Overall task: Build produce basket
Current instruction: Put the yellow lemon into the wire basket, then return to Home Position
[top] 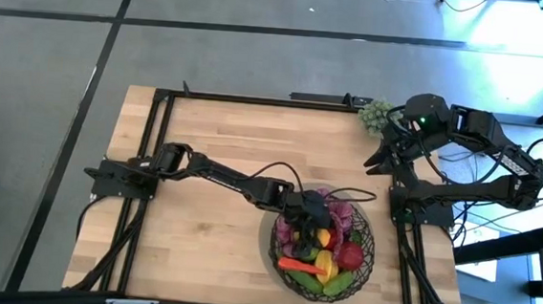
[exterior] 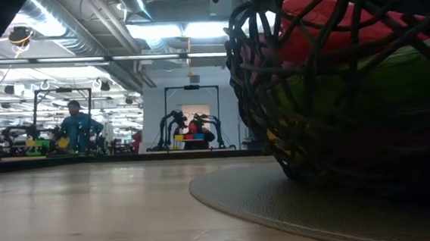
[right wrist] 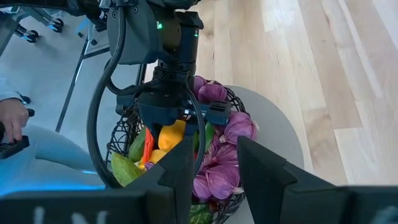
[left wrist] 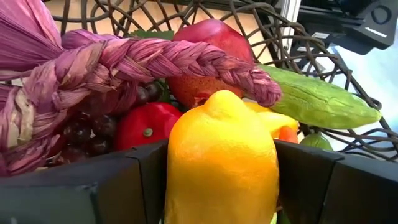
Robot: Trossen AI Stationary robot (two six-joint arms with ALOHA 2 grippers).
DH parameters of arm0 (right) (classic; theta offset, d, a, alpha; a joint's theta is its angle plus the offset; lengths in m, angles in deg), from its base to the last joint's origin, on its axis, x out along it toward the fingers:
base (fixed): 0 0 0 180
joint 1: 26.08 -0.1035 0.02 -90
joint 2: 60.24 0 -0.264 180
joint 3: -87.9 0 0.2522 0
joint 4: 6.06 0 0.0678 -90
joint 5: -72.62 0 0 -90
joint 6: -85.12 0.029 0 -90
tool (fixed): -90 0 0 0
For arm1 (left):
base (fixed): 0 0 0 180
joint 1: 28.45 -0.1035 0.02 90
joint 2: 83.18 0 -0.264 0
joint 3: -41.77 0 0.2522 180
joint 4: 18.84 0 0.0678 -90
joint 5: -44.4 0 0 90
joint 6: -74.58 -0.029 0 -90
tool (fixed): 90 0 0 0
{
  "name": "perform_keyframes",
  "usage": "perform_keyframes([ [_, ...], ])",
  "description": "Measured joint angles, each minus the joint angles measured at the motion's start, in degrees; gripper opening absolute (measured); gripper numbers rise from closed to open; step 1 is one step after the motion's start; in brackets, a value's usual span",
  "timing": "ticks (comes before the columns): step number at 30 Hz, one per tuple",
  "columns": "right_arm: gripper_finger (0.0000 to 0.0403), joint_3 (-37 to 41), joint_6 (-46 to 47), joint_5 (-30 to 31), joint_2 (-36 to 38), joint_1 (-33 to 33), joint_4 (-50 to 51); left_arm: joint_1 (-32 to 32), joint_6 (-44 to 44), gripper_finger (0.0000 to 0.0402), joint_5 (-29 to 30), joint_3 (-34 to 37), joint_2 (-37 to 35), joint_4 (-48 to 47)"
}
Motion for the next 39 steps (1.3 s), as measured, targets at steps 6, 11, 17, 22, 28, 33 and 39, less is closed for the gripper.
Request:
perform_keyframes([
  [6,0.0118,0.0,-0.11,0.01,0.0,0.0,0.0,-0.02,1.26,0.0215,-2.09,0.0,0.0,-0.14],
  [11,0.0118,0.0,-0.11,0.01,0.0,0.0,-0.01,-0.04,-1.64,0.0215,-3.16,0.0,0.0,-0.2],
  [17,0.0118,0.0,-0.1,0.03,0.0,0.0,-0.02,-0.44,4.51,0.0215,-6.52,0.0,0.0,0.7],
  [22,0.0118,0.0,-0.11,0.03,0.0,0.0,-0.02,-0.96,5.26,0.0216,-6.82,0.0,0.0,0.83],
  [28,0.0118,0.0,-0.06,0.03,0.0,0.0,-0.02,-0.9,5.16,0.0236,-4.02,0.0,0.0,0.59],
  [33,0.0118,0.0,-0.05,0.03,0.0,0.0,-0.02,-1.15,4.26,0.0268,-1.88,0.0,0.0,0.5],
  [39,0.0118,0.0,0.01,0.04,0.0,0.0,-0.02,-1.5,0.86,0.027,-1.61,0.0,0.0,1.24],
])
